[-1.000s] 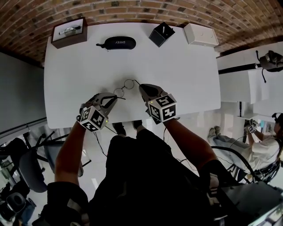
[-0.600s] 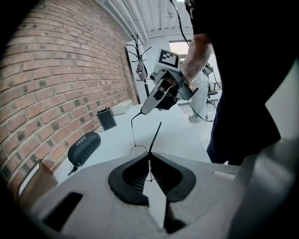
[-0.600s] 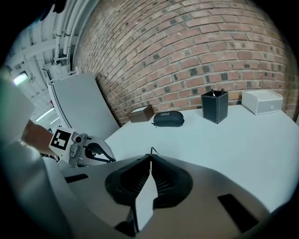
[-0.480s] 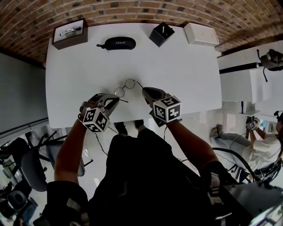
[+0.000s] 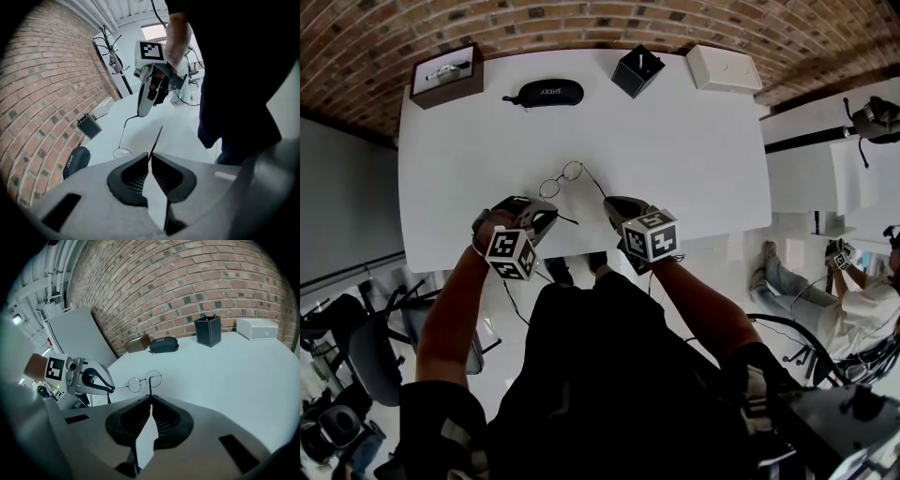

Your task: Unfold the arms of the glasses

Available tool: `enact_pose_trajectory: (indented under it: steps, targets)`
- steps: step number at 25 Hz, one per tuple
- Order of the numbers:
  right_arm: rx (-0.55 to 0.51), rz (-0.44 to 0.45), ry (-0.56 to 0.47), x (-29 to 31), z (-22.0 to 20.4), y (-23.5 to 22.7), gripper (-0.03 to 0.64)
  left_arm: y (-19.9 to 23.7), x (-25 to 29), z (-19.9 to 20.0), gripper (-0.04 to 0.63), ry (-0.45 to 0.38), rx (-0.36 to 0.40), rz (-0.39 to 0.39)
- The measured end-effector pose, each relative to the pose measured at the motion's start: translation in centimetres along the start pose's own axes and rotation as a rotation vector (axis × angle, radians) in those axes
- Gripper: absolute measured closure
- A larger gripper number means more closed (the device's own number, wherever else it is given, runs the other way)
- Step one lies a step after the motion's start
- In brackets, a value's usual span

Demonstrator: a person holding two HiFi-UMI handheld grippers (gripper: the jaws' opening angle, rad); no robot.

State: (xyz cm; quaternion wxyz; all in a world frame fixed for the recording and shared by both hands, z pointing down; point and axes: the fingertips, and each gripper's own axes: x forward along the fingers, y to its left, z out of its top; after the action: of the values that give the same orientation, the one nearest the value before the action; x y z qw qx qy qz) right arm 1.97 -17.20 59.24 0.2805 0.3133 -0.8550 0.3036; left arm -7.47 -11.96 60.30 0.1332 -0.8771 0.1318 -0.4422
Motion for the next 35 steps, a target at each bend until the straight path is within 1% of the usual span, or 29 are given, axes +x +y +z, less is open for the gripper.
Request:
enact_pose_trajectory:
  steps: [3,5,9,11,14,19,22,25,27,29,35]
  targets:
    - [0.015,0.001,0.026,0.3,-1.3,0.0,0.6,-0.6,0.5,-0.1,0.571,0.039,0.049,-0.028]
    - [0.025,0.005,0.048,0.6,-2.2,0.0,0.6,-1.0,1.0,-0.4,0.564,0.073,0.094,-0.05]
    - [0.001,0.02,0.13,1.5,-4.7,0.4,0.6,-1.3,2.1,-1.3,0.556,0.143,0.238,-0.069]
    - [0.015,0.018,0.172,2.0,-6.0,0.5,0.6,-1.8,2.3,-1.5,0.552,0.156,0.278,-0.103]
    - [0.064,0.016,0.21,2.6,-7.6,0.5,0.6,-2.4,2.7,-1.5,0.552,0.155,0.291,-0.154]
    - [0.051,0.02,0.215,2.9,-7.8,0.7,0.6,-2.5,3.0,-2.0,0.552,0.18,0.306,-0.155]
    - [0.043,0.025,0.223,3.0,-7.8,0.9,0.6,-3.0,2.9,-2.5,0.552,0.207,0.343,-0.189]
    - [0.064,0.019,0.243,3.1,-8.4,0.7,0.6,-3.3,2.8,-2.9,0.552,0.232,0.384,-0.22]
    - [0.047,0.026,0.241,3.3,-8.3,0.9,0.6,-3.4,2.6,-3.1,0.552,0.24,0.406,-0.239]
    - [0.031,0.03,0.237,3.4,-8.3,0.9,0.6,-3.5,2.5,-3.2,0.552,0.244,0.413,-0.258]
    - [0.029,0.031,0.243,3.5,-8.7,0.9,0.6,-3.8,2.2,-3.4,0.551,0.254,0.407,-0.315]
